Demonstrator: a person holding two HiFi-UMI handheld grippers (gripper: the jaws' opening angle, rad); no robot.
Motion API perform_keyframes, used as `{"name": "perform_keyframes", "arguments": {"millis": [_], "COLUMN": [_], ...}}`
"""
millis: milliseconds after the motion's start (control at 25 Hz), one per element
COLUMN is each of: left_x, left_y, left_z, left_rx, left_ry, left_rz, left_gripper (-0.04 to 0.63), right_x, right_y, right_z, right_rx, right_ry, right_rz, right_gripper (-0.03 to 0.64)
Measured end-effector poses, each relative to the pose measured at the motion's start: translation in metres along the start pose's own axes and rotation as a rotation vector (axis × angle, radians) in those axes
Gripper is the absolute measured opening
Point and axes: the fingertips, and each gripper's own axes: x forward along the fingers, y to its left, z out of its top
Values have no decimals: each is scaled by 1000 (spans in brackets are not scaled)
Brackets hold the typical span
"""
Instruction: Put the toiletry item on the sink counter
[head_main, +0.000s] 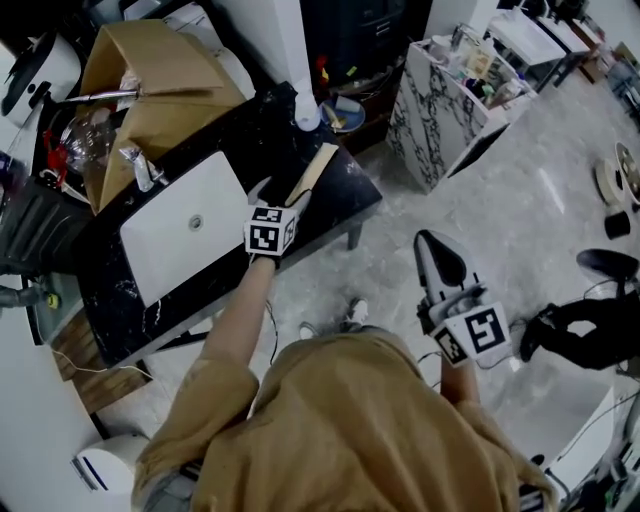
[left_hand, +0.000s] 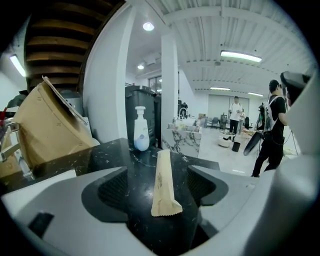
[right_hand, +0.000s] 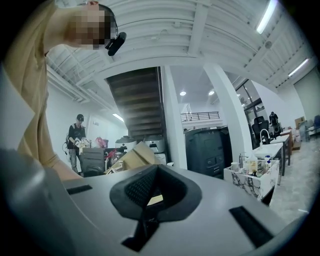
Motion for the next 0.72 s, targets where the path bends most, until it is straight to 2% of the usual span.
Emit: {"name": "perform_keyframes", "arguments": {"millis": [200,520,600,720], "left_x": [-27,-54,-63,-78], "left_y": [10,19,22,25], "left_z": [20,27,34,52], "left_rx": [-27,-3,-9,-3], "left_ry": [-95,-129,-149,-190], "left_rz": [24,16,25,17], "left_gripper": [351,339,309,230], "right_x": [13,35,40,49], "right_y": [9,21,21,21], "right_z": [-1,2,3,3], "right_rx": [-6,-13,-14,-17], "right_ry": [-7,-6,-7,-12], "right_rz": [33,79,88,99], "right_gripper": [4,3,4,3]}}
